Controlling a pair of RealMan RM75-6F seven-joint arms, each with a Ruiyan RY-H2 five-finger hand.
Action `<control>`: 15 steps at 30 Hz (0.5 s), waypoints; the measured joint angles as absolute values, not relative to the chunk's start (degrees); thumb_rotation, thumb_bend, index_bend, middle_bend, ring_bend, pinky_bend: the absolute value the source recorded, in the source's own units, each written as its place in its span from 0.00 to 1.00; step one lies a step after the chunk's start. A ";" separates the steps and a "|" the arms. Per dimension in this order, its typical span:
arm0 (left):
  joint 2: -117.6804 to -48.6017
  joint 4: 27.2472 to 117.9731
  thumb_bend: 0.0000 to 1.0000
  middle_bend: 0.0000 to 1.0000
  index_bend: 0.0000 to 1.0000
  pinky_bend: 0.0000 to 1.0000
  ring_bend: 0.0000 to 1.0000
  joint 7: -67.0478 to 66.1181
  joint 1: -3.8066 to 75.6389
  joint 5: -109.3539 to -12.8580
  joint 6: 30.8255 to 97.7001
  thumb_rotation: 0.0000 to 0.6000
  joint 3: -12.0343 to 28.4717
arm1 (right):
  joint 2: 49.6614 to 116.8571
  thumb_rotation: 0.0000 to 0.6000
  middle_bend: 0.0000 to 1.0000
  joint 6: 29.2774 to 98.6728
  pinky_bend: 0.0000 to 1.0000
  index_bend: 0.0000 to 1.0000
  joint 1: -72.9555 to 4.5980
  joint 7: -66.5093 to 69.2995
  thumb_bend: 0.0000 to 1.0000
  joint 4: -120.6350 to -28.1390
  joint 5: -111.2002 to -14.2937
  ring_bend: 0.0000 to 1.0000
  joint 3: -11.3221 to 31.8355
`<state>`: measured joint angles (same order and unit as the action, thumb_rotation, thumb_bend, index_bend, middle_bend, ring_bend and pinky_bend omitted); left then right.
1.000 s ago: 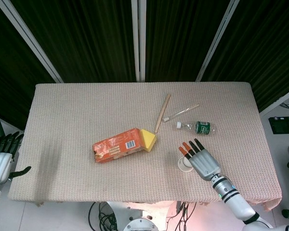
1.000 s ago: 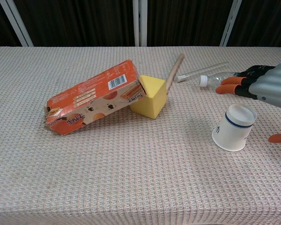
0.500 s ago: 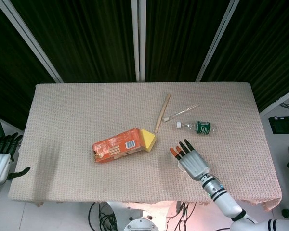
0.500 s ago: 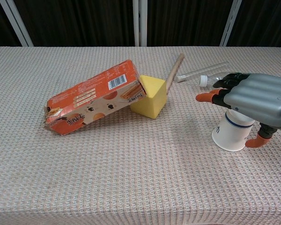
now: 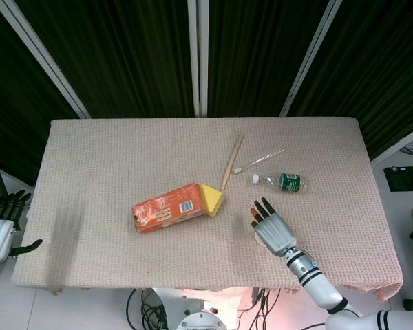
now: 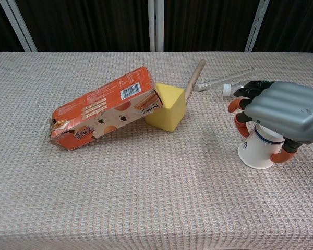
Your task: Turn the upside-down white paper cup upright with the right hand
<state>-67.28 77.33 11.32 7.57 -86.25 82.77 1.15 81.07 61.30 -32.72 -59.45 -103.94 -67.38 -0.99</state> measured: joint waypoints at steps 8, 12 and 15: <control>-67.29 77.13 0.11 0.00 0.01 0.00 0.00 11.84 7.50 -86.23 82.55 1.00 1.21 | 80.96 1.00 0.16 63.04 0.00 0.61 -32.62 -57.88 0.06 -103.89 -68.77 0.00 -1.05; -67.28 77.14 0.11 0.00 0.01 0.00 0.00 12.15 7.46 -86.27 82.55 1.00 1.23 | 80.16 1.00 0.16 63.83 0.00 0.63 -32.15 -53.34 0.06 -104.29 -70.19 0.00 -0.53; -67.29 76.98 0.11 0.00 0.01 0.00 0.00 12.41 7.43 -86.20 82.28 1.00 1.18 | 79.62 1.00 0.16 64.45 0.00 0.64 -31.39 -45.95 0.06 -104.03 -71.42 0.00 0.15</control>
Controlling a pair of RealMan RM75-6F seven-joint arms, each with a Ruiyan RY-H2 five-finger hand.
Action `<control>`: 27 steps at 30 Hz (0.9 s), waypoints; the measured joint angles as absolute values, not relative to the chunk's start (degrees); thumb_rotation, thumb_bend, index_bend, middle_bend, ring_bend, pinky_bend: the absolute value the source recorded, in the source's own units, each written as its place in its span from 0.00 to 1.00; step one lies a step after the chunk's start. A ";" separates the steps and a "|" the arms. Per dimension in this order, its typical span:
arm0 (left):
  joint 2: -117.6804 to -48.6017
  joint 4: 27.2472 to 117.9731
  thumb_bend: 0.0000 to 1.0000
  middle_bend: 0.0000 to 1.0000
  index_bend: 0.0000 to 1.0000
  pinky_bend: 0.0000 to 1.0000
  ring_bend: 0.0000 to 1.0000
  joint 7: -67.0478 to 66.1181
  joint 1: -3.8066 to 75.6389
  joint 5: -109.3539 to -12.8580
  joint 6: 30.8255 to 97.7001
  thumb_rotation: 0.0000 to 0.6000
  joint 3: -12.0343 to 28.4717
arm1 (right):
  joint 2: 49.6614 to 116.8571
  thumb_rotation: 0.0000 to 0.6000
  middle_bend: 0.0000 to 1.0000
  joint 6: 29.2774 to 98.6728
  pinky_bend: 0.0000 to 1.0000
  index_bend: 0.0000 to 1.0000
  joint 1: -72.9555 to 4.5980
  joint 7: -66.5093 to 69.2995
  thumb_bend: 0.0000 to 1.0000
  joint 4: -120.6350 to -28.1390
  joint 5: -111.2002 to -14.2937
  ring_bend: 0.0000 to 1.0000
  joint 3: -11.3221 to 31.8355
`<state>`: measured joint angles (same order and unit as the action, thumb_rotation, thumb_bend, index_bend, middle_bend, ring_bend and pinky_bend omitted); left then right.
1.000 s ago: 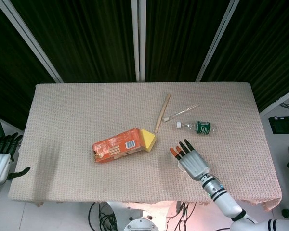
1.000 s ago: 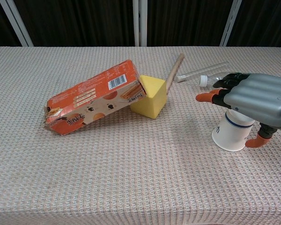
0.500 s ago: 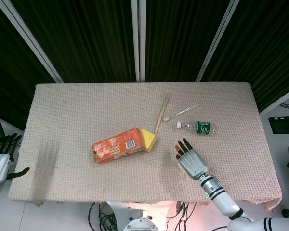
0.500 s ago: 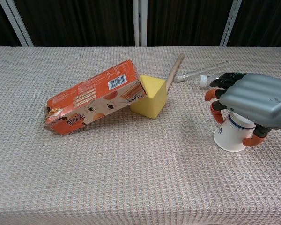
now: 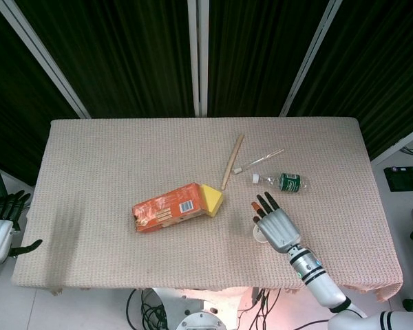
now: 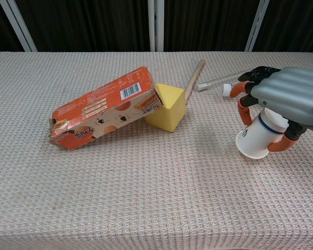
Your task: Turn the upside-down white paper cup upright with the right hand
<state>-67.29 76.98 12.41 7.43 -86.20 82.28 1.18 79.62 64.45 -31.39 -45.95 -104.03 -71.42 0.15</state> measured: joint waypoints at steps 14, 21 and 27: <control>-67.62 76.80 0.11 0.00 0.01 0.00 0.00 11.84 7.89 -86.24 81.12 1.00 1.09 | 79.56 1.00 0.16 62.95 0.00 0.67 -27.22 19.03 0.06 -91.71 -76.49 0.00 3.28; -67.55 76.84 0.11 0.00 0.01 0.00 0.00 11.70 8.04 -86.07 80.77 1.00 1.18 | 81.62 1.00 0.16 58.66 0.00 0.68 -26.50 45.33 0.05 -79.46 -80.06 0.00 3.80; -67.61 76.47 0.11 0.00 0.01 0.00 0.00 12.22 7.99 -86.05 80.78 1.00 1.20 | 83.01 1.00 0.09 56.16 0.00 0.40 -26.78 51.15 0.02 -74.41 -83.44 0.00 3.37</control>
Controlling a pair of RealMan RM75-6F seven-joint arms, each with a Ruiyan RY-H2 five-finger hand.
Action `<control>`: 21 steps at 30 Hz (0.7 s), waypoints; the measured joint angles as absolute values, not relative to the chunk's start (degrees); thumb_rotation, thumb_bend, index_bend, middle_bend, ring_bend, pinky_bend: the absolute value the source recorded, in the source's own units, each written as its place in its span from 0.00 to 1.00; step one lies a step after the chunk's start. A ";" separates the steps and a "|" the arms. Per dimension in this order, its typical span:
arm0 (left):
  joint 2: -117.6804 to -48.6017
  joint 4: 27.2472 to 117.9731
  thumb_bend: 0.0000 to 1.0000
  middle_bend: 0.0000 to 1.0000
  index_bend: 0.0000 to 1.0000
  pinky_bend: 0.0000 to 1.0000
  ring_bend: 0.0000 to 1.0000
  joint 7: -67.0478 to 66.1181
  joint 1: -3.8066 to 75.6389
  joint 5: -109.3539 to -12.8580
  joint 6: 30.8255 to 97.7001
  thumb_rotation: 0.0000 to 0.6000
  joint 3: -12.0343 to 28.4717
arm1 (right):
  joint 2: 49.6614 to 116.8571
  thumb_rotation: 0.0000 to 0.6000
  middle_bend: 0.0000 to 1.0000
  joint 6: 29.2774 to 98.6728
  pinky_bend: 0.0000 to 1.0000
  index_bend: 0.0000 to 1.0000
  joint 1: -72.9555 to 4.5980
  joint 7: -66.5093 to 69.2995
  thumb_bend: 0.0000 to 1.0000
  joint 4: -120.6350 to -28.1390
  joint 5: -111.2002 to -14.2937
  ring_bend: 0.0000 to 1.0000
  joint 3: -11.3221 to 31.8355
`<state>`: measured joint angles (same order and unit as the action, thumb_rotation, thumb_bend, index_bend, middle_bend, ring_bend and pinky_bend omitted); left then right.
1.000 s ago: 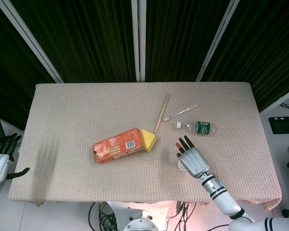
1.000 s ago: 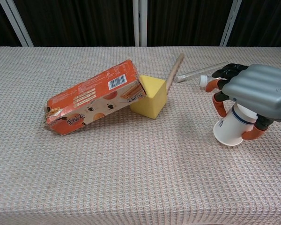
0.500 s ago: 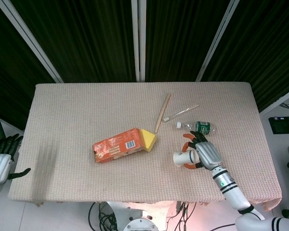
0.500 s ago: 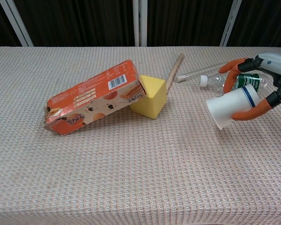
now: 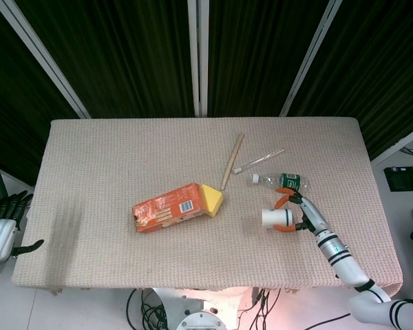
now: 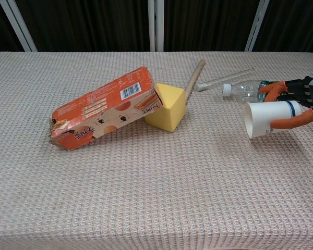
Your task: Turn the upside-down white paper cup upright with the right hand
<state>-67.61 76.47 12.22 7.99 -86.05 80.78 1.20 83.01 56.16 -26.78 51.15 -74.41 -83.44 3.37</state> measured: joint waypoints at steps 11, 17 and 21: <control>-67.52 76.37 0.11 0.00 0.01 0.00 0.00 12.72 7.85 -86.30 81.16 1.00 1.18 | 80.56 1.00 0.00 60.50 0.00 0.00 -26.71 52.98 0.00 -73.94 -89.45 0.00 1.17; -67.61 76.38 0.11 0.00 0.01 0.00 0.00 13.06 7.90 -86.20 80.94 1.00 1.21 | 77.21 1.00 0.00 62.02 0.00 0.00 -26.40 42.49 0.00 -76.74 -90.33 0.00 0.82; -67.73 76.34 0.11 0.00 0.01 0.00 0.00 13.31 7.98 -86.28 80.88 1.00 1.23 | 74.02 1.00 0.00 62.27 0.00 0.00 -26.42 27.48 0.00 -82.04 -89.45 0.00 1.41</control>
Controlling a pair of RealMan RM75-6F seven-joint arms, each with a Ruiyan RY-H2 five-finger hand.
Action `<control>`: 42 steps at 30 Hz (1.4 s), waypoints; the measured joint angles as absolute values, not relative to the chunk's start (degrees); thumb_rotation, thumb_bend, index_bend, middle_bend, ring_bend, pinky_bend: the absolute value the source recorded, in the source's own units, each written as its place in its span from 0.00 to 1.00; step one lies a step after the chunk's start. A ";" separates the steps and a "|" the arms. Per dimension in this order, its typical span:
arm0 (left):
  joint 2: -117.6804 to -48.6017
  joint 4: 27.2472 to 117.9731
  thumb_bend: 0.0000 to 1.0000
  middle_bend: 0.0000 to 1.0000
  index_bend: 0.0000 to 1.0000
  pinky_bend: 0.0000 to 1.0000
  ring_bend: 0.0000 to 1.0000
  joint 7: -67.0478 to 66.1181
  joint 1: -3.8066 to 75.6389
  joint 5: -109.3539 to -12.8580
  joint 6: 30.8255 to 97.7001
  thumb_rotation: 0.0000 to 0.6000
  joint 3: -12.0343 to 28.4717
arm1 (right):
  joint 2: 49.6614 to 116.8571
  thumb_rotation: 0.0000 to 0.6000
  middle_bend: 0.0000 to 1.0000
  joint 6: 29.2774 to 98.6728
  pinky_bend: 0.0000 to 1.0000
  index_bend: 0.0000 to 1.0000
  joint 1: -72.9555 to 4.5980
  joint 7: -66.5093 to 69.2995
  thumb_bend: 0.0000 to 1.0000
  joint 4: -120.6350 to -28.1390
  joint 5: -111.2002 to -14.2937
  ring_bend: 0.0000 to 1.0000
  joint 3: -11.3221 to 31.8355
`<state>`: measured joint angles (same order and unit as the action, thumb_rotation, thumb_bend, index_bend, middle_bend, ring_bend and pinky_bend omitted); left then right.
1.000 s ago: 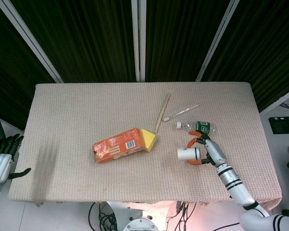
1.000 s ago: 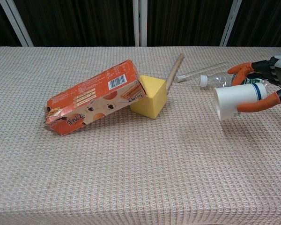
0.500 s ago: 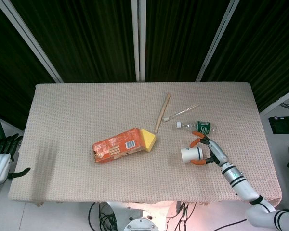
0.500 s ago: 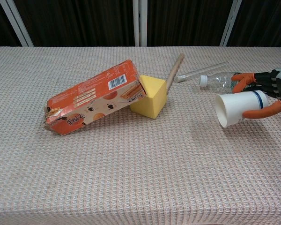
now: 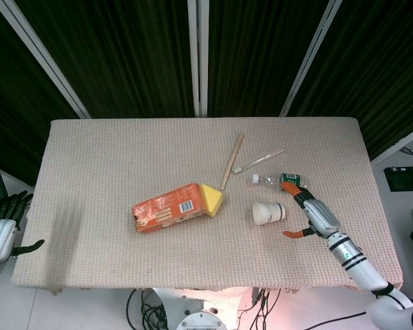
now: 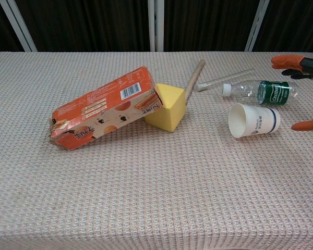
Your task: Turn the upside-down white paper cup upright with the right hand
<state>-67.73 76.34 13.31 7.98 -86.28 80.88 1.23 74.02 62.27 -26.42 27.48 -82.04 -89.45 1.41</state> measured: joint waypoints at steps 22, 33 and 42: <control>-68.02 74.47 0.11 0.00 0.01 0.00 0.00 15.85 7.53 -85.76 80.53 1.00 1.11 | 83.42 1.00 0.16 56.82 0.00 0.00 -38.80 -38.49 0.00 -97.39 -50.58 0.00 7.45; -68.14 74.20 0.11 0.00 0.01 0.00 0.00 16.28 7.20 -85.69 80.66 1.00 1.00 | 86.55 1.00 0.20 60.38 0.00 0.00 -39.46 -40.78 0.01 -95.17 -49.88 0.00 5.95; -68.31 73.67 0.11 0.00 0.01 0.00 0.00 16.79 7.21 -85.51 80.29 1.00 1.04 | 88.84 1.00 0.30 61.38 0.00 0.00 -39.88 -40.97 0.07 -92.84 -50.16 0.00 5.51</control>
